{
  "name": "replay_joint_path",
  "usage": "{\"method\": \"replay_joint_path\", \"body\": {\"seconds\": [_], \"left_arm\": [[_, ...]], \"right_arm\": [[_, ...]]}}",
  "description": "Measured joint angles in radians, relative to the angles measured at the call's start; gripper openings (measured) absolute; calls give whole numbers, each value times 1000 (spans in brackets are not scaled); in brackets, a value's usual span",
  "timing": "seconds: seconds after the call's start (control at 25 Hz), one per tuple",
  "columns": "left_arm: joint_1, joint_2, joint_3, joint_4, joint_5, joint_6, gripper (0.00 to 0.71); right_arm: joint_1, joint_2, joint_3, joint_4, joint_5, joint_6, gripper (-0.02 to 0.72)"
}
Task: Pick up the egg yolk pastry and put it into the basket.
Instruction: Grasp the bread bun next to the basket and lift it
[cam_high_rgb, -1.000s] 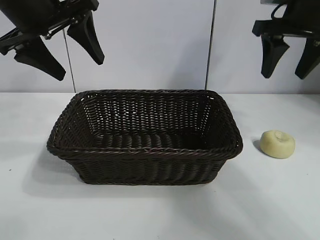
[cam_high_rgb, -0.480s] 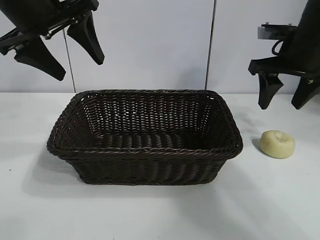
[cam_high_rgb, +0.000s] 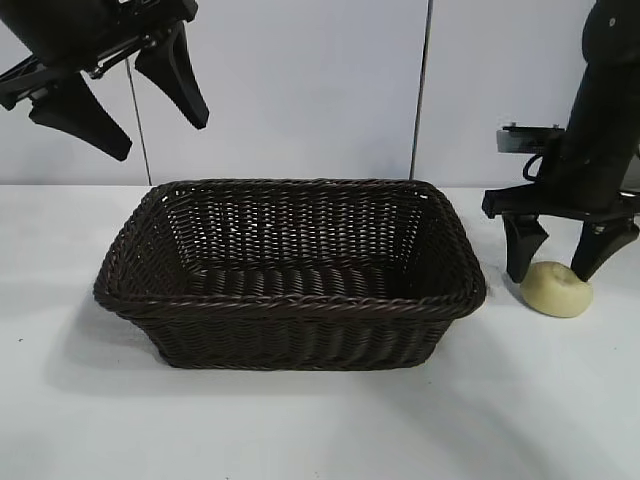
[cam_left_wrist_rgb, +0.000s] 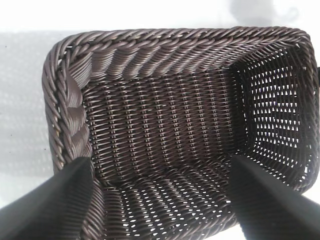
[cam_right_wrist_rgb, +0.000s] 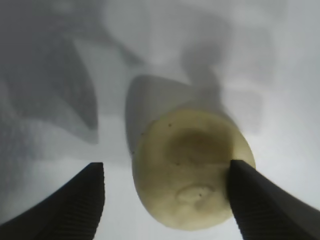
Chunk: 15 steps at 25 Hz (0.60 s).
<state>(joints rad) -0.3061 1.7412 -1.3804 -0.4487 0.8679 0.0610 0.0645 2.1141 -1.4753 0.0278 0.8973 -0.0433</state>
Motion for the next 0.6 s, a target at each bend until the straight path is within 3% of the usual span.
{"method": "replay_joint_path", "body": {"seconds": [0.12, 0.24, 0.32, 0.44, 0.6], "left_arm": [[0, 0, 0, 0, 1, 0, 549], [0, 0, 0, 0, 1, 0, 549], [0, 0, 0, 0, 2, 0, 549], [0, 0, 0, 0, 3, 0, 549], [0, 0, 0, 0, 3, 0, 549]], "right_arm": [[0, 3, 0, -17, -4, 16, 428], [-2, 4, 0, -28, -3, 21, 223], [-2, 4, 0, -28, 2, 21, 130], [-2, 4, 0, -28, 22, 21, 75], [-2, -26, 0, -33, 40, 21, 64]]}}
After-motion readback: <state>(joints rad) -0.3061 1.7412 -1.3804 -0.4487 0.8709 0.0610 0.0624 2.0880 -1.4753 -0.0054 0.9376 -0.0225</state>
